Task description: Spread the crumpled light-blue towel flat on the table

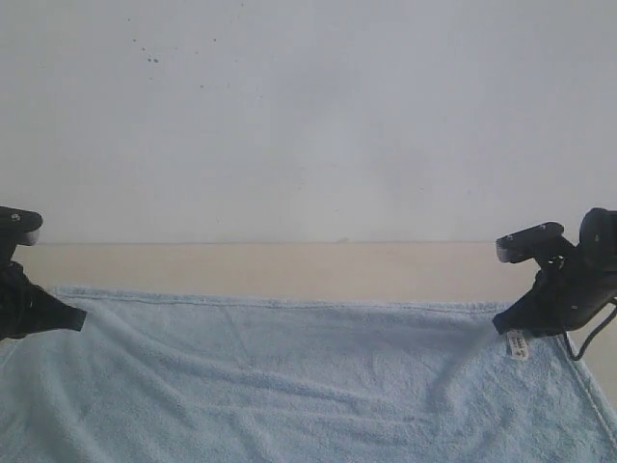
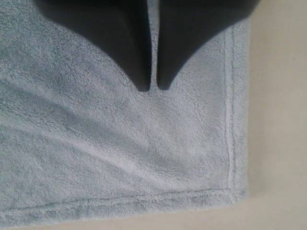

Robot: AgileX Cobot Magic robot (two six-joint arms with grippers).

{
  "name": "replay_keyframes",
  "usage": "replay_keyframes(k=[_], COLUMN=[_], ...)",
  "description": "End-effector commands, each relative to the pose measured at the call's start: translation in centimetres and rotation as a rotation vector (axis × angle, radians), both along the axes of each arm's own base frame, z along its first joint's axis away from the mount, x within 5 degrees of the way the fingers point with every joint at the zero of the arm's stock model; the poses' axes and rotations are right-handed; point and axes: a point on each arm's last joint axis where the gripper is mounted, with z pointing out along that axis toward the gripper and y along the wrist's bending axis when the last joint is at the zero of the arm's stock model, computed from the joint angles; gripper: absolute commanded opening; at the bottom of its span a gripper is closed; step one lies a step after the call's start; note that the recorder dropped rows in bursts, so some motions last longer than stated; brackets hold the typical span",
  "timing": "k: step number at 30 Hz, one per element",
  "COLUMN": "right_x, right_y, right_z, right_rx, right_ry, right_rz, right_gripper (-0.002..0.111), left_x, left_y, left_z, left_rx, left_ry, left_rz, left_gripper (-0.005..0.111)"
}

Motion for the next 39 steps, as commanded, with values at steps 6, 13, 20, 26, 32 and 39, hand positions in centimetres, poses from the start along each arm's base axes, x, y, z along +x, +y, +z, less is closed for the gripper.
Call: replay_keyframes(k=[6,13,20,26,32,39], right_x=[1.1,1.0,1.3,0.1,-6.5,-19.6], right_y=[-1.2,-5.2,-5.6,-5.1,-1.0,7.5], right_z=[-1.1,-0.6,3.3,10.1,16.3,22.5], right_rx=[0.011,0.029,0.045,0.059,0.147,0.353], right_ry=[-0.107,-0.082,-0.207,-0.347,-0.526,-0.683], right_rz=[-0.068,-0.195,-0.211,-0.193,-0.137,0.121], right_gripper=[0.0,0.0,0.0,0.0,0.0,0.0], left_x=[-0.5,-0.8,-1.7,-3.6,-9.6,-17.8], left_y=[-0.1,-0.2,-0.4,-0.3,-0.1,0.4], left_z=[0.0,-0.3,2.1,6.6,9.7,11.7], left_rx=[0.0,-0.004,-0.043,-0.06,-0.125,-0.231], left_ry=[0.037,0.033,-0.107,-0.227,-0.355,-0.361], left_rz=[0.012,0.007,0.001,0.016,0.053,0.17], left_gripper=[0.004,0.004,0.004,0.004,0.004,0.004])
